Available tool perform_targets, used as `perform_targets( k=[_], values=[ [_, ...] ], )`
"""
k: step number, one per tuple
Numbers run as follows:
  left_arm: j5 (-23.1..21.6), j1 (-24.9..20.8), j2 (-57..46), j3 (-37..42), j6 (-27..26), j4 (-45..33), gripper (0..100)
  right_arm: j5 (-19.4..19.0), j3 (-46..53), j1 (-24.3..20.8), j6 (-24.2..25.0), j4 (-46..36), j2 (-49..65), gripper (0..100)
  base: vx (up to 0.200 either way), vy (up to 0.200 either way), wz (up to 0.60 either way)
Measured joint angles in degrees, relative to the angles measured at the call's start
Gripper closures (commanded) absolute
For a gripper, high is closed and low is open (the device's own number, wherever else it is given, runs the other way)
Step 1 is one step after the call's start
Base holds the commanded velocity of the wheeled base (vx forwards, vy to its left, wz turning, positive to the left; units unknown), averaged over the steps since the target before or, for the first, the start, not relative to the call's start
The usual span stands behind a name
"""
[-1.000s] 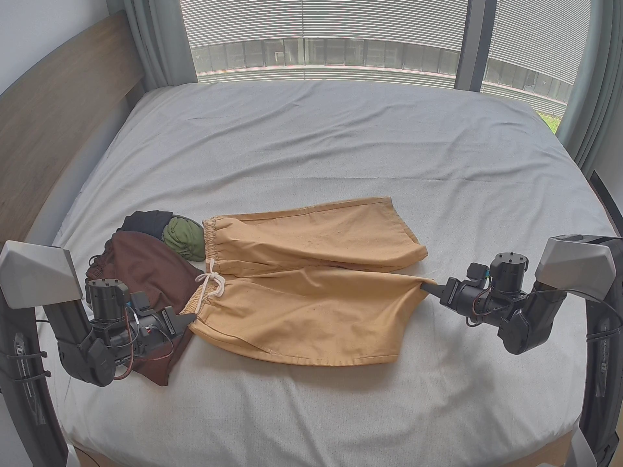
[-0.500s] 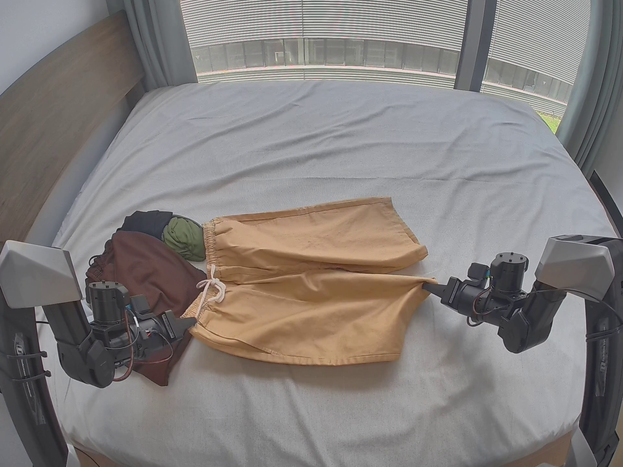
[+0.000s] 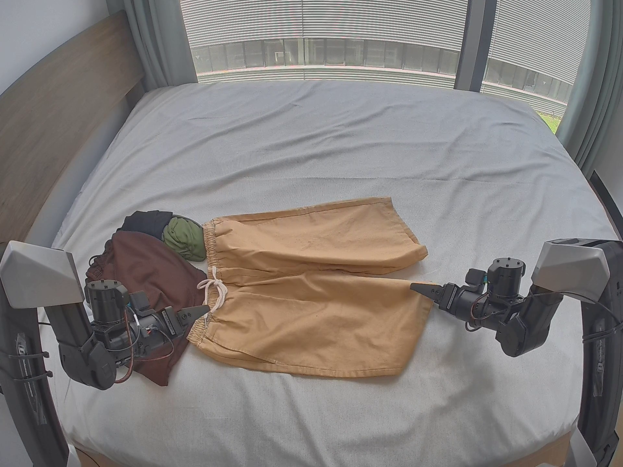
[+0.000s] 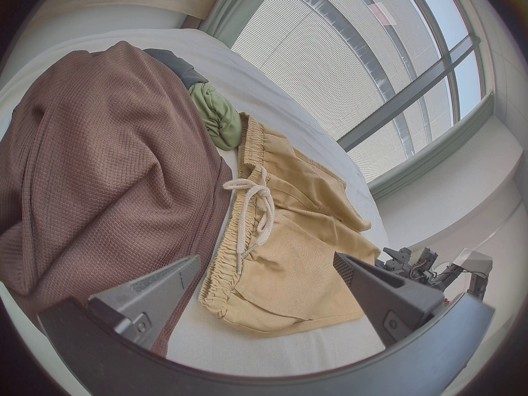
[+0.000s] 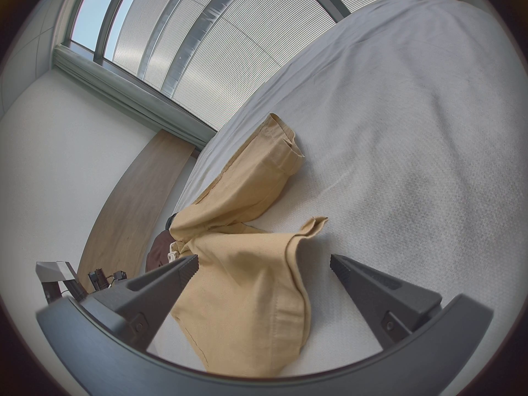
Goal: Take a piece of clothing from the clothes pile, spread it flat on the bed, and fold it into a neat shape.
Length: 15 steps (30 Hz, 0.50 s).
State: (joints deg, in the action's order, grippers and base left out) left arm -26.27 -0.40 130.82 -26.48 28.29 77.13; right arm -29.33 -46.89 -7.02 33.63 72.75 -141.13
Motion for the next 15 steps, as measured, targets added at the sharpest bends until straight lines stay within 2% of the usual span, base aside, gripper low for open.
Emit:
perform_targets(
  k=[7,15],
  values=[
    [0.0,-0.6,0.1,0.0,0.0,0.6,0,-0.4,0.9,-1.2,-1.6,0.2,-1.9,0,0.0,0.0,0.0],
    [0.0,-0.7,0.1,0.0,0.1,1.1,0,-1.9,5.4,-5.3,-1.9,3.5,-2.2,0,0.0,0.0,0.0]
  ],
)
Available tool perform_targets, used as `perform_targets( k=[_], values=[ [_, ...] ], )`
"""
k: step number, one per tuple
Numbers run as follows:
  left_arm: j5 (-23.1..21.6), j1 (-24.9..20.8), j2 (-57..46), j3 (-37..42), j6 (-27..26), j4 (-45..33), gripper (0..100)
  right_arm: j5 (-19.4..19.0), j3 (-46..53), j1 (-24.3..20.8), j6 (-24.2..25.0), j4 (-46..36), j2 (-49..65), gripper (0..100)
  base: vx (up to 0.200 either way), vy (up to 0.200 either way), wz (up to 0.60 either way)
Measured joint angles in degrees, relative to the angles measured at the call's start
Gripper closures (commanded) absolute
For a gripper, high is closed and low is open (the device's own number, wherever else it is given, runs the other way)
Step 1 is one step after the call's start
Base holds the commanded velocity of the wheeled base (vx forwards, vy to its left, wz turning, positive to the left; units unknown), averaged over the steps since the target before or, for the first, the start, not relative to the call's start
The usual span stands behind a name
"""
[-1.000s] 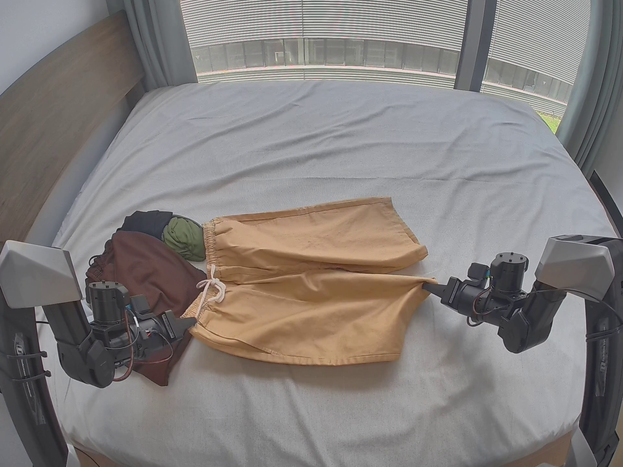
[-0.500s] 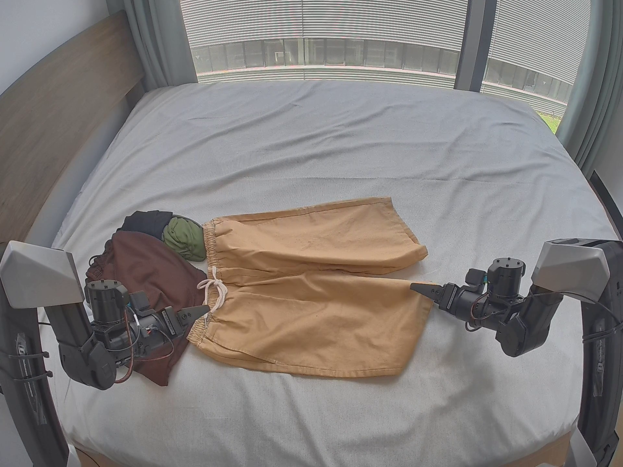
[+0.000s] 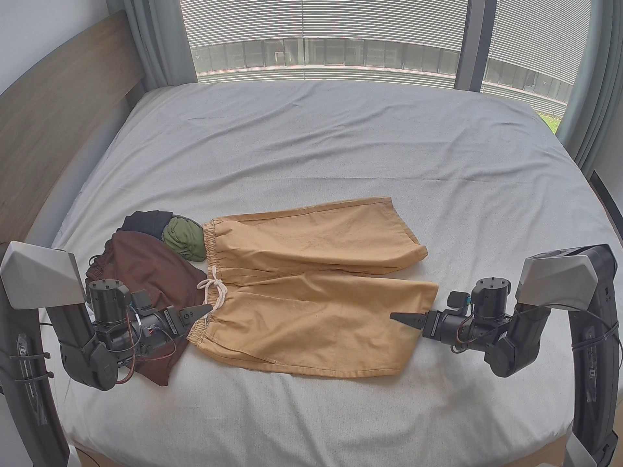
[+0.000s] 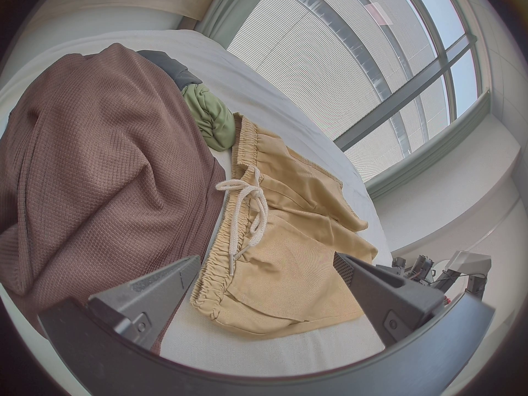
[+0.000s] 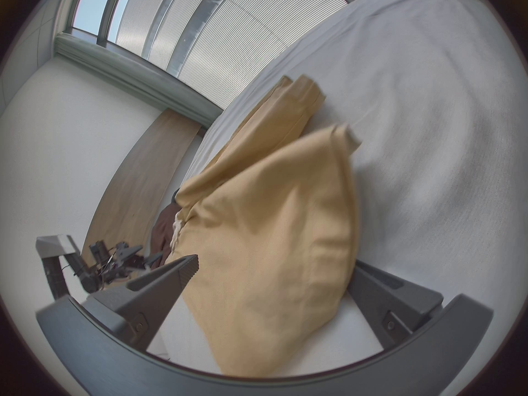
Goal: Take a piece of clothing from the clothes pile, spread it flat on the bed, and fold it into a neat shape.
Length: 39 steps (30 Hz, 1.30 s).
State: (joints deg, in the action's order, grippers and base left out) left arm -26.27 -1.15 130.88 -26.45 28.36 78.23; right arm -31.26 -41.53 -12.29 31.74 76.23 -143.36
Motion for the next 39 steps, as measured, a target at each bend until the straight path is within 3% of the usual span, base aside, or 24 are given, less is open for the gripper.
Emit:
perform_targets(
  k=[14,20,31,39],
  values=[
    [0.2,-0.8,1.4,0.0,0.0,3.3,0,-6.6,12.6,-1.2,0.1,4.4,6.6,0,0.0,0.0,0.0],
    [0.4,-1.6,2.4,0.2,0.0,4.2,0,-7.0,17.7,0.6,-0.2,4.8,10.3,0,0.0,0.0,0.0],
    [1.1,-2.2,3.5,0.7,-0.1,4.2,0,-6.7,18.7,5.7,-1.1,4.5,9.6,0,0.0,0.0,0.0],
    [2.0,-1.6,5.3,0.3,-0.4,4.1,0,-6.4,20.3,7.3,-8.1,5.9,6.7,0,0.0,0.0,0.0]
  ],
)
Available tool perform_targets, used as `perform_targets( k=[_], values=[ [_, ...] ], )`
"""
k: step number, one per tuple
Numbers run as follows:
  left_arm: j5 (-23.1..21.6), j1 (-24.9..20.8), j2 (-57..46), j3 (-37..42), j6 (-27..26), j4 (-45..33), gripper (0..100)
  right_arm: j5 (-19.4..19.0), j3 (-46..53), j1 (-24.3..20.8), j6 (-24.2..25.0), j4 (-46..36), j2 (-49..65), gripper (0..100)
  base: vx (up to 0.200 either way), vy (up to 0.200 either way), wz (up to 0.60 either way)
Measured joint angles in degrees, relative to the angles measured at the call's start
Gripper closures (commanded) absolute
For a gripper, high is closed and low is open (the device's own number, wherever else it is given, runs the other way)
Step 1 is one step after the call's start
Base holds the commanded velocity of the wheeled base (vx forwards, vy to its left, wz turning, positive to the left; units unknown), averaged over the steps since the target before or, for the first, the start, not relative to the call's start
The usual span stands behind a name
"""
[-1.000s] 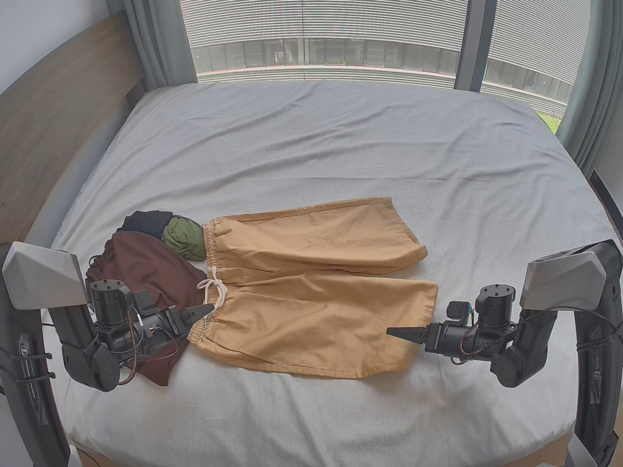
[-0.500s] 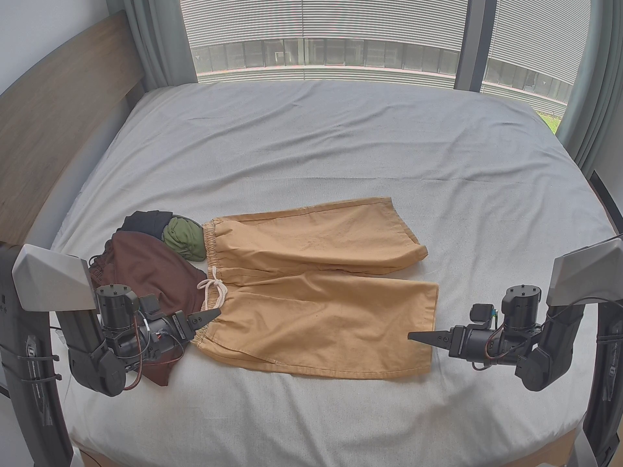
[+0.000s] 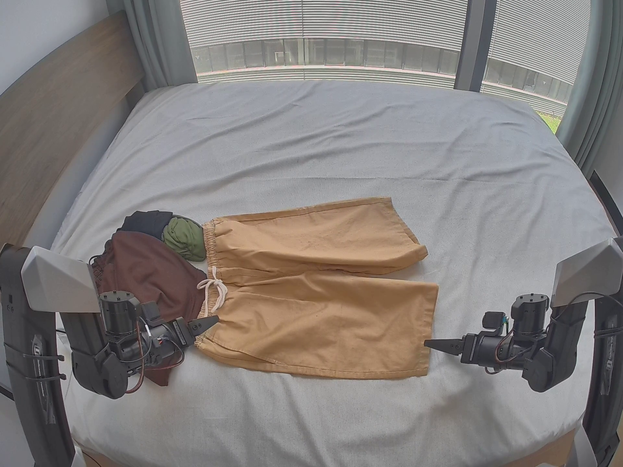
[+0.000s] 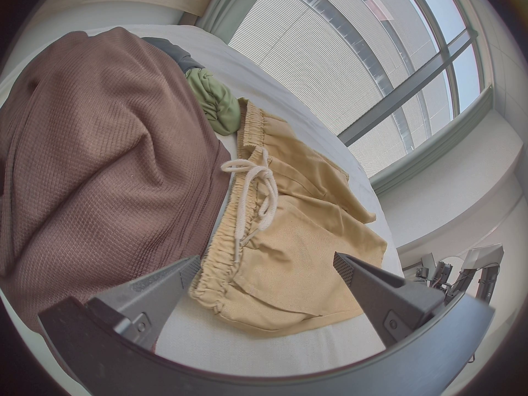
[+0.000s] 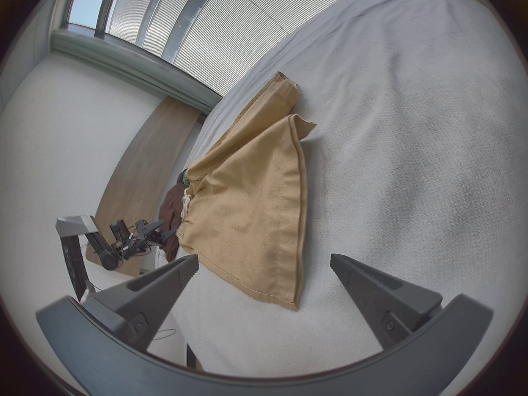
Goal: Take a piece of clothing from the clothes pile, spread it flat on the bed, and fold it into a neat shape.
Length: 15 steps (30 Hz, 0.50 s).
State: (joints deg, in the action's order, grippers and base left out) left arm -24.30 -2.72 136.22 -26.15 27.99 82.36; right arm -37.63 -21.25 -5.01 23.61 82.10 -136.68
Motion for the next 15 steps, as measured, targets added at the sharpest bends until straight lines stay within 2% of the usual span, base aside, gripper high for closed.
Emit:
perform_targets(
  k=[15],
  values=[
    [0.0,0.0,1.8,0.4,0.2,-0.8,0,0.3,0.0,-0.2,-0.6,1.3,-3.1,0,0.0,0.0,0.0]
  ],
)
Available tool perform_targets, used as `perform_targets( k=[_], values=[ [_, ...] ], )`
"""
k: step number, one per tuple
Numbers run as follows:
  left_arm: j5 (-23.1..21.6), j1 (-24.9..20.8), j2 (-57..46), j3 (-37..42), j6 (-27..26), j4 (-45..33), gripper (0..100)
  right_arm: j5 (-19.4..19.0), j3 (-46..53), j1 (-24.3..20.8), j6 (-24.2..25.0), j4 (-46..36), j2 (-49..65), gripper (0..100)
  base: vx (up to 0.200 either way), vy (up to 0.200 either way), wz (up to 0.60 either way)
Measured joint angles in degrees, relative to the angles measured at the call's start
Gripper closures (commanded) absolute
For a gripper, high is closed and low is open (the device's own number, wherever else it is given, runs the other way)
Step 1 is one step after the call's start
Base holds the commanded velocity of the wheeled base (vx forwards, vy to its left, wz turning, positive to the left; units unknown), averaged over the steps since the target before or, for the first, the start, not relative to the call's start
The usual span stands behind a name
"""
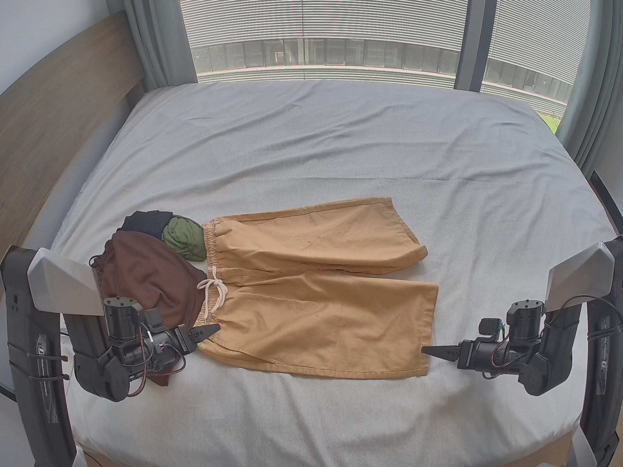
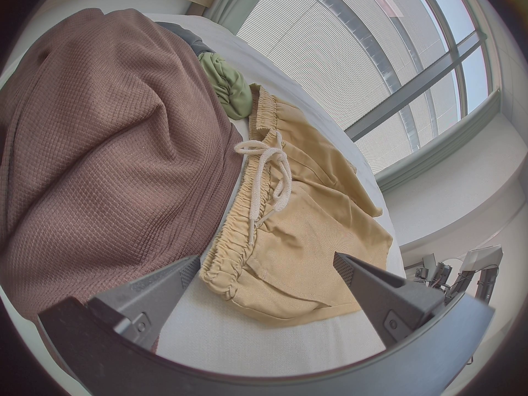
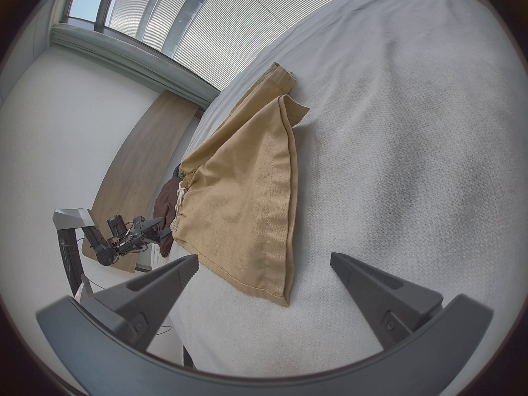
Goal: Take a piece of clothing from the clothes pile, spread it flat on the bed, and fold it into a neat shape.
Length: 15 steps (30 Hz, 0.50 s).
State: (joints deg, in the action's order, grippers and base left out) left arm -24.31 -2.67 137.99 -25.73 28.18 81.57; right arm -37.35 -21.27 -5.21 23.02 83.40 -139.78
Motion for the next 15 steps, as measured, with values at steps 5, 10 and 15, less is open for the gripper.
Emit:
perform_targets(
  k=[5,10,15],
  values=[
    [0.1,-0.1,0.4,-0.1,0.1,0.0,100,0.1,0.0,0.0,0.0,0.0,-0.2,0,0.0,0.0,0.0],
    [0.1,0.1,0.7,-0.5,0.1,0.1,100,0.4,0.1,-0.2,-0.2,0.0,-0.3,0,0.0,0.0,0.0],
    [0.1,0.1,0.9,-0.6,0.2,0.3,100,0.4,0.0,-1.4,-0.4,1.5,-1.2,0,0.0,0.0,0.0]
  ],
)
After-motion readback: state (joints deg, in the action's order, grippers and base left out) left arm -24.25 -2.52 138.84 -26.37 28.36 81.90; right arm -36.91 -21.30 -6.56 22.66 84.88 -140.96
